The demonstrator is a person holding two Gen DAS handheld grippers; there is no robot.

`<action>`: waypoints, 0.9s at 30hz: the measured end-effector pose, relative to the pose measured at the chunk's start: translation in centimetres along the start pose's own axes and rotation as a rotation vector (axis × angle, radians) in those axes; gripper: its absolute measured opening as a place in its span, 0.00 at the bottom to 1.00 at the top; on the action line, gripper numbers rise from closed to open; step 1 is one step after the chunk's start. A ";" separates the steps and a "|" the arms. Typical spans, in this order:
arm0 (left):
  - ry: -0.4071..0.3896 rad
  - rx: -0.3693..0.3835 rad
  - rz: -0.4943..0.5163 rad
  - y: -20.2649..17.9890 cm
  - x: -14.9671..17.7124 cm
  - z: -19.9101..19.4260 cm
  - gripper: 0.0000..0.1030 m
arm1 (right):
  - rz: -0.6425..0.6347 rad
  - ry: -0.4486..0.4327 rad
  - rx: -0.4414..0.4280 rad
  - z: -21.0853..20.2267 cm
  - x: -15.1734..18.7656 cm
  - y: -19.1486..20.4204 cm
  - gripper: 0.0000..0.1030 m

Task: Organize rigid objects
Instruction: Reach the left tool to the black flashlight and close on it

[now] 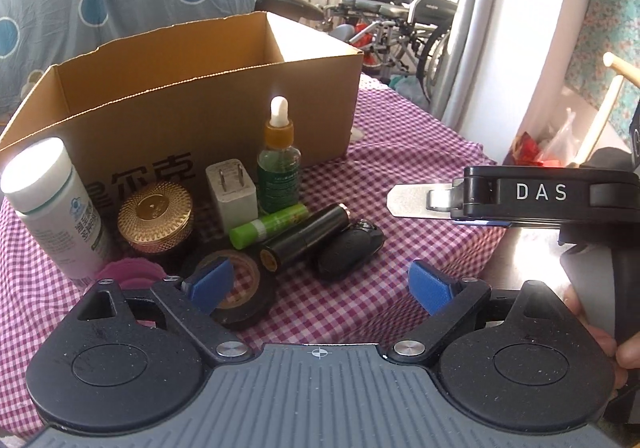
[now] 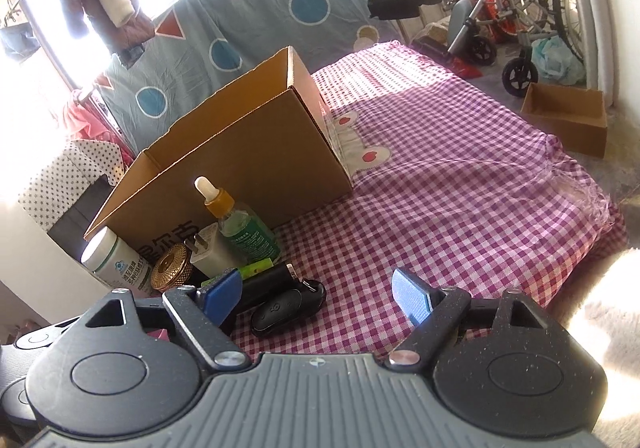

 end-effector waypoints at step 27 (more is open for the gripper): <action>0.120 0.062 0.013 -2.5 -0.5 3.8 0.57 | 0.153 0.124 -0.157 2.4 0.4 -2.9 0.40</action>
Point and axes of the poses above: each gripper's, at about its wrist camera, not at the fingertips, and z roughly the way its jaws point, y to its left, x to its underside, the point moved 5 cm from there along z, roughly the way its jaws point, and after that the axes turned 1 degree about y, right-handed, at the moved point
